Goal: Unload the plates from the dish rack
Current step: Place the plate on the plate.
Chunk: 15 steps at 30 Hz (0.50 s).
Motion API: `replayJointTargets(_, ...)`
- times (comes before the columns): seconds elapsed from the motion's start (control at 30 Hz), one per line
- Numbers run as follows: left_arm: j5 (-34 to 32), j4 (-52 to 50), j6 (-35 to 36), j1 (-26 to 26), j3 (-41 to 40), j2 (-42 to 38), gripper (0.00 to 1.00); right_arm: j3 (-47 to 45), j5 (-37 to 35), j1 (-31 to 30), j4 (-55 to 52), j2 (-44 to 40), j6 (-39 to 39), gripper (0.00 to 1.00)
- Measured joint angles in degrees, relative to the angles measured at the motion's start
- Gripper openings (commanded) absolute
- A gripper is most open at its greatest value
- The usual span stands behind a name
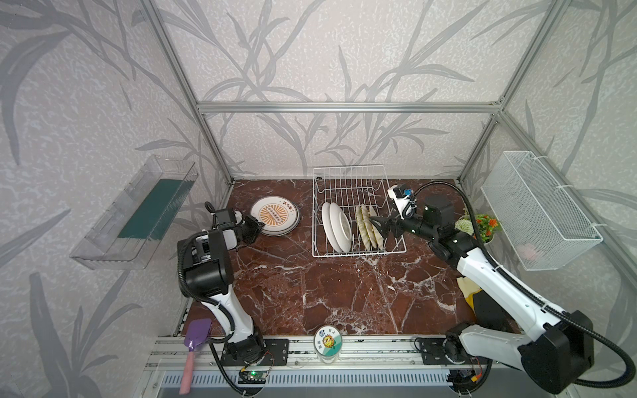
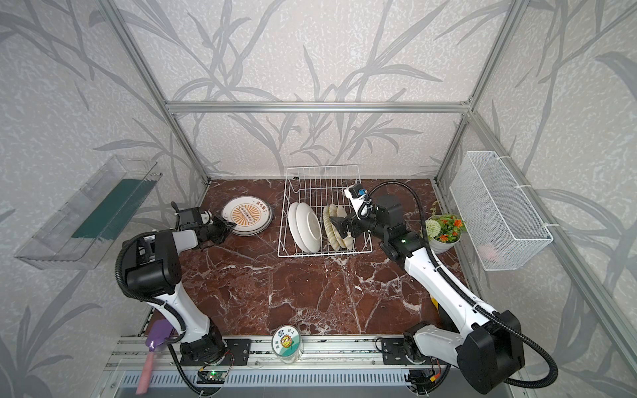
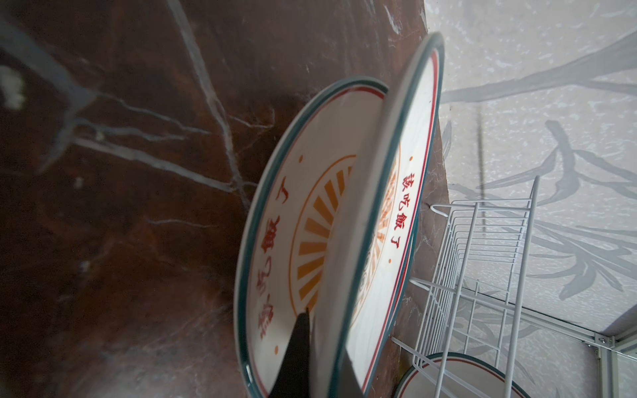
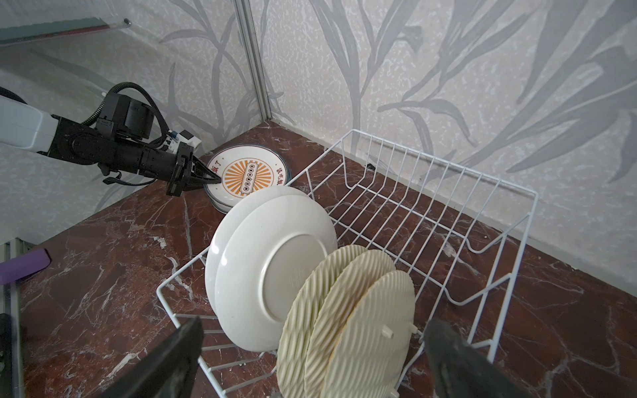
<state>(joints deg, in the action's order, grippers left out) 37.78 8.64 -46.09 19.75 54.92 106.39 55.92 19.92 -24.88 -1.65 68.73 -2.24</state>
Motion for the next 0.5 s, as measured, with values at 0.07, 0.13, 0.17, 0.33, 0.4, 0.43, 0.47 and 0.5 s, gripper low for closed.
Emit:
replayJointTargets(0.07, 0.2, -0.02, -0.04, 0.17, 0.0, 0.11, 0.07, 0.0, -0.07, -0.02, -0.02, -0.24, -0.09, 0.99)
replayJointTargets(0.13, 0.48, -0.07, -0.07, 0.2, 0.0, 0.13, 0.12, 0.0, -0.2, -0.02, -0.02, -0.5, -0.24, 0.99)
replayJointTargets(0.17, 0.74, -0.04, -0.09, 0.2, 0.0, 0.13, 0.14, 0.0, -0.22, -0.02, -0.02, -0.52, -0.28, 0.99)
replayJointTargets(0.33, 2.14, -0.09, -0.24, 0.2, 0.02, 0.35, 0.2, 0.0, -0.22, -0.02, 0.0, -0.57, -0.42, 0.99)
replayJointTargets(0.4, 2.54, -0.22, -0.24, 0.2, 0.11, 0.66, 0.21, 0.0, -0.24, -0.04, -0.02, -0.57, -0.44, 0.99)
replayJointTargets(0.43, 2.73, -0.39, -0.22, 0.2, 0.11, 0.76, 0.23, 0.0, -0.35, -0.04, 0.0, -0.59, -0.46, 0.99)
replayJointTargets(0.47, 2.86, -0.5, -0.24, 0.2, 0.11, 0.87, 0.23, -0.02, -0.42, -0.04, -0.02, -0.63, -0.46, 0.99)
replayJointTargets(0.5, 2.99, -0.61, -0.26, 0.2, 0.11, 0.98, 0.24, -0.02, -0.44, -0.02, -0.02, -0.74, -0.48, 0.99)
